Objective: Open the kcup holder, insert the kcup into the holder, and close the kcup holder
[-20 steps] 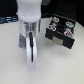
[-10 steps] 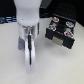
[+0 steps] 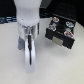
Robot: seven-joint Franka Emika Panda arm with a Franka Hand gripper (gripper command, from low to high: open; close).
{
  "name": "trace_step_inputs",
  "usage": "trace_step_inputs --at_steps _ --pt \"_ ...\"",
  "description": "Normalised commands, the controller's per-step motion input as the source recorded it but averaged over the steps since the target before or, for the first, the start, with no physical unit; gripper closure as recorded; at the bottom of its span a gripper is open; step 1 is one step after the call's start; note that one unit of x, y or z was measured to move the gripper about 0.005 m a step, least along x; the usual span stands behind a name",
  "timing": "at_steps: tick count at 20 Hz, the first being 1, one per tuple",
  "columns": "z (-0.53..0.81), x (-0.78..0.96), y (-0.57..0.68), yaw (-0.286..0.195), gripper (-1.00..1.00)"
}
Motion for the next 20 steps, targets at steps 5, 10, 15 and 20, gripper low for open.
trace_step_inputs --at_steps 5,10,15,20 --pt "0.80 0.15 0.37 0.011 1.00" --pt "0.84 0.11 0.40 0.036 1.00" --pt "0.82 0.11 0.43 0.016 1.00" --pt "0.70 0.10 0.51 0.020 1.00"
